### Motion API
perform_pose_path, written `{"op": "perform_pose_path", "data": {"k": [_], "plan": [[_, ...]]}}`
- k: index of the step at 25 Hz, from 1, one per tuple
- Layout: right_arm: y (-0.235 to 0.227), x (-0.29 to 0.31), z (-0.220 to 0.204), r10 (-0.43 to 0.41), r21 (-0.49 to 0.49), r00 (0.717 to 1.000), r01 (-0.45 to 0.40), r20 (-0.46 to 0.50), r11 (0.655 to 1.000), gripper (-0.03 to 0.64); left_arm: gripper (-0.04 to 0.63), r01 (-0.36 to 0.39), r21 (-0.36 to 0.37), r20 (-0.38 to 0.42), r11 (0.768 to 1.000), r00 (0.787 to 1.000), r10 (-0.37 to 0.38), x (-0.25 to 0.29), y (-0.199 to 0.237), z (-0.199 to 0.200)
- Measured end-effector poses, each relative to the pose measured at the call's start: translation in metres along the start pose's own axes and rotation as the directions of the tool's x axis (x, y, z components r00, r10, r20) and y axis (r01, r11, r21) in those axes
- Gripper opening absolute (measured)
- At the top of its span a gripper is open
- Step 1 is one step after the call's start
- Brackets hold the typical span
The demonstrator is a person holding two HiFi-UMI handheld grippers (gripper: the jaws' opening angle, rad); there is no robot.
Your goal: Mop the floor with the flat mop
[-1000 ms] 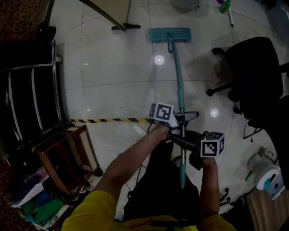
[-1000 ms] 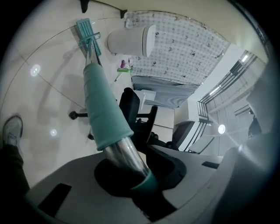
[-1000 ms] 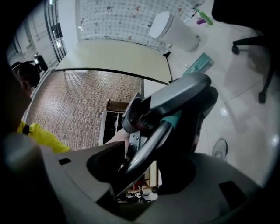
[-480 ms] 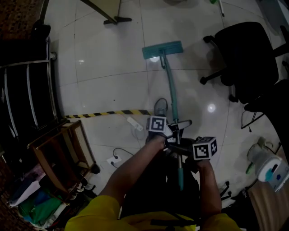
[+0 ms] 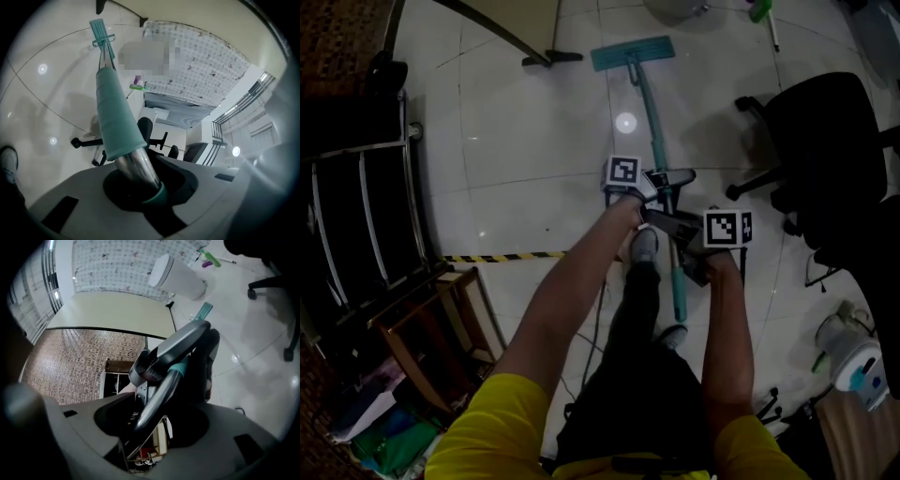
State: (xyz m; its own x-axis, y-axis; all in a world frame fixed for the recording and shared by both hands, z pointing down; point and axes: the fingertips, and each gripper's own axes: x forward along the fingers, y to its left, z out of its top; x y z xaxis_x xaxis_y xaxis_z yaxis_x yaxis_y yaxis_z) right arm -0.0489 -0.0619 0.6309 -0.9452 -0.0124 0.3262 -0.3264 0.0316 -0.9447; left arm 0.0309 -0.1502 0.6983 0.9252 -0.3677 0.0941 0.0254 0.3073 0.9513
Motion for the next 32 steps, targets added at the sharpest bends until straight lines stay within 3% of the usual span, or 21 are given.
{"op": "perform_pose_path", "data": {"k": [4, 6, 9, 12, 14, 16, 19, 24, 32], "plan": [[0.023, -0.001, 0.005, 0.015, -0.009, 1.000, -0.015, 0.002, 1.000, 0.228, 0.072, -0.004, 0.031, -0.022, 1.000, 1.000, 0.005, -0.002, -0.017, 0.000], [0.047, -0.013, -0.022, 0.000, -0.012, 1.000, 0.000, -0.016, 1.000, 0.238, 0.081, -0.022, 0.065, -0.024, 0.998, 0.999, 0.024, -0.012, -0.031, -0.030], [0.083, -0.048, -0.089, -0.017, 0.000, 1.000, 0.017, -0.021, 1.000, 0.238, 0.081, -0.074, 0.094, -0.021, 0.993, 0.997, 0.076, -0.027, -0.048, -0.109], [0.103, -0.085, -0.159, -0.040, 0.030, 0.999, 0.041, -0.020, 0.999, 0.235, 0.078, -0.005, 0.010, -0.030, 1.000, 1.000, 0.005, -0.027, -0.068, -0.197], [0.106, -0.104, -0.196, -0.054, 0.053, 0.998, 0.056, -0.038, 0.997, 0.235, 0.081, -0.034, -0.040, -0.053, 0.999, 0.998, 0.032, -0.026, -0.056, -0.244], [0.099, -0.117, -0.223, -0.061, 0.089, 0.997, 0.066, -0.052, 0.994, 0.238, 0.083, -0.067, -0.092, -0.079, 0.993, 0.995, 0.059, -0.022, -0.034, -0.278], [0.078, -0.123, -0.242, -0.061, 0.131, 0.995, 0.071, -0.074, 0.989, 0.243, 0.087, -0.047, -0.168, -0.095, 0.985, 0.995, 0.031, -0.010, -0.010, -0.302], [0.038, -0.107, -0.206, -0.063, 0.094, 0.997, 0.067, -0.039, 0.993, 0.233, 0.084, -0.056, -0.153, -0.079, 0.987, 0.996, 0.045, 0.003, 0.015, -0.256], [-0.006, -0.045, -0.050, -0.050, 0.045, 0.998, 0.049, 0.030, 0.998, 0.232, 0.119, -0.028, -0.062, -0.048, 0.998, 0.999, 0.025, 0.026, 0.015, -0.075]]}}
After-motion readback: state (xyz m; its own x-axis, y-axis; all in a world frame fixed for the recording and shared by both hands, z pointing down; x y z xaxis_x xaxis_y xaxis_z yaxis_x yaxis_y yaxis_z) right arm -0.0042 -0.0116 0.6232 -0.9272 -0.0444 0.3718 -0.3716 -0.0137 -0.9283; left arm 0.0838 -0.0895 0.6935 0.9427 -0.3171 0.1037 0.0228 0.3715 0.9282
